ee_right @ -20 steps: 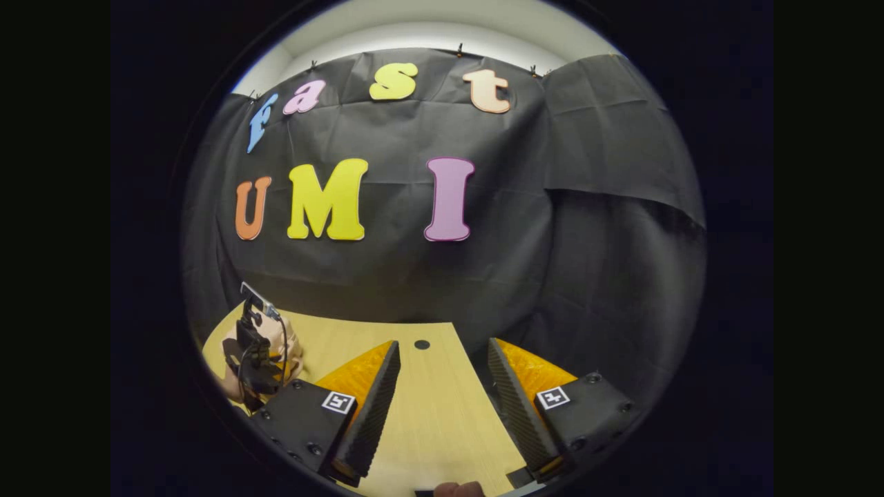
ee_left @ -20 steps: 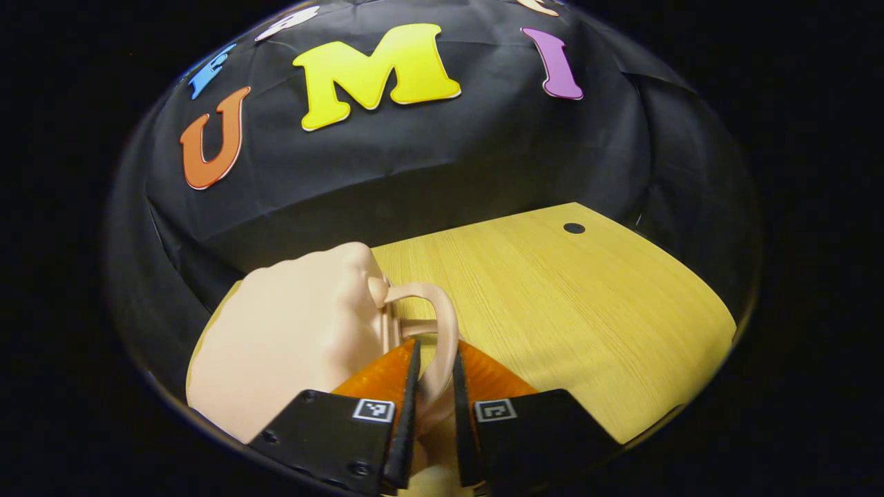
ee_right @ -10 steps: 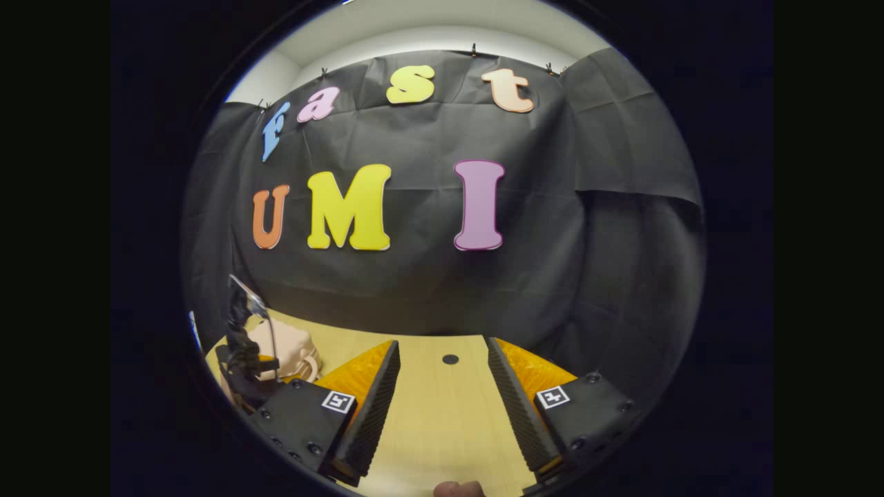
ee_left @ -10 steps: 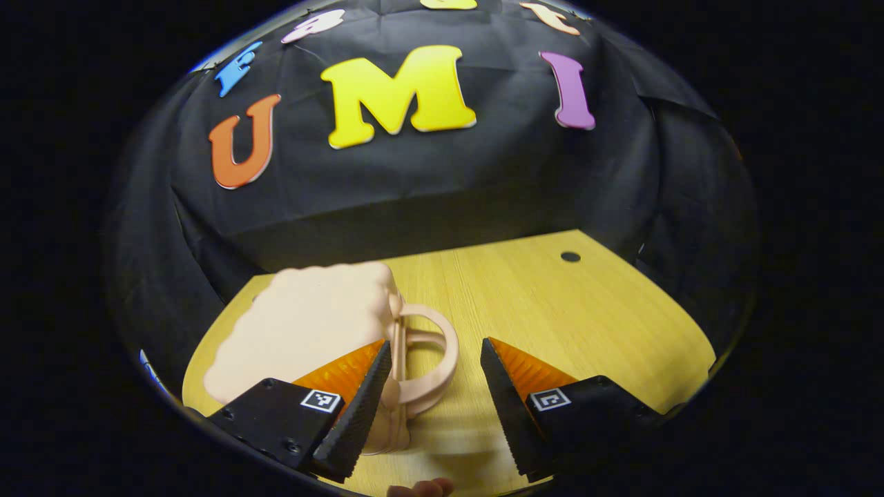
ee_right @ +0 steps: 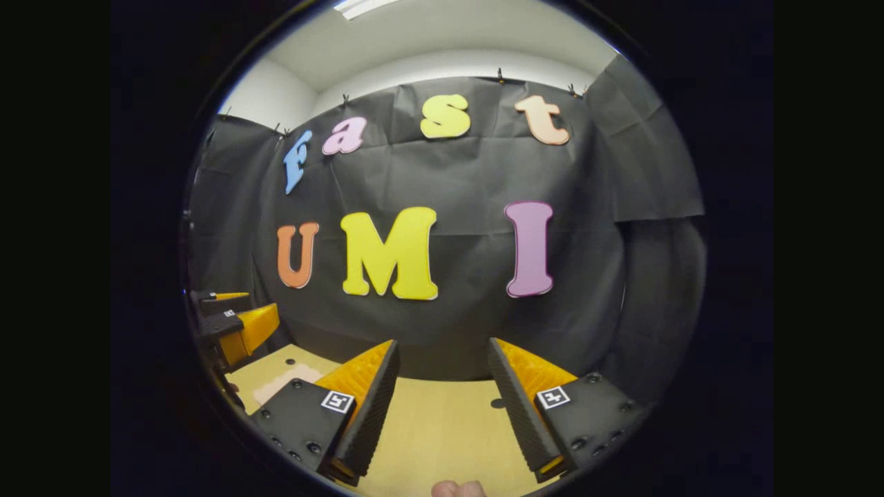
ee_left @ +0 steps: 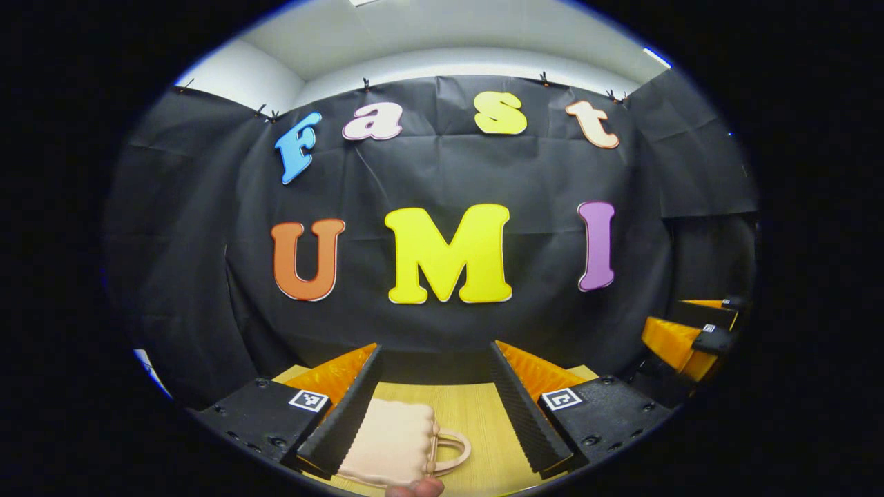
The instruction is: First open the suitcase, pack the skin care products into it, and then close the suitcase.
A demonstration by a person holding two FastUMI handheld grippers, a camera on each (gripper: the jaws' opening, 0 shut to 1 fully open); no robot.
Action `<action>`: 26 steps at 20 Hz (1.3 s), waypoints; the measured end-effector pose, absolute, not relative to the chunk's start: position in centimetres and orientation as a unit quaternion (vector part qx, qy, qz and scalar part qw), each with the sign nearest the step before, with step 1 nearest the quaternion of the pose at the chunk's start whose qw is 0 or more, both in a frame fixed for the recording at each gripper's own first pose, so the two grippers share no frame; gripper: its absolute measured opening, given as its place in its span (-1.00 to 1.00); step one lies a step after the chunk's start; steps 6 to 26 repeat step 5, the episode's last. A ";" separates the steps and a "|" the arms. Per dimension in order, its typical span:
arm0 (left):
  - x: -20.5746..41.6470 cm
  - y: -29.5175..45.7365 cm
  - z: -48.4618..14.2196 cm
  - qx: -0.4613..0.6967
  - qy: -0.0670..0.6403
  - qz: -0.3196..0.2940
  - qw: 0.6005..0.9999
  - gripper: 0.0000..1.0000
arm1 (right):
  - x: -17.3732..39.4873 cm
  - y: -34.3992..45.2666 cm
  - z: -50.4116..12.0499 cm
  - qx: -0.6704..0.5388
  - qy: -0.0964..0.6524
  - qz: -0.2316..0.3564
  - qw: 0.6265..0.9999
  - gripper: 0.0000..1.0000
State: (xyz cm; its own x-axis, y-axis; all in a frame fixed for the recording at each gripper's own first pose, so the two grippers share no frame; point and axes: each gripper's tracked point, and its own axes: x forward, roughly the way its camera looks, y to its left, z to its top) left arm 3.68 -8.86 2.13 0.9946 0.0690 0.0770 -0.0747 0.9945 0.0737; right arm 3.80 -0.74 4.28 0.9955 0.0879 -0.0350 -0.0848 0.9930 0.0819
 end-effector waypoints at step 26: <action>3.6 -7.8 1.3 0.018 -0.027 0.043 0.999 0.93 | 3.3 0.1 4.5 0.043 0.018 0.019 0.999 0.57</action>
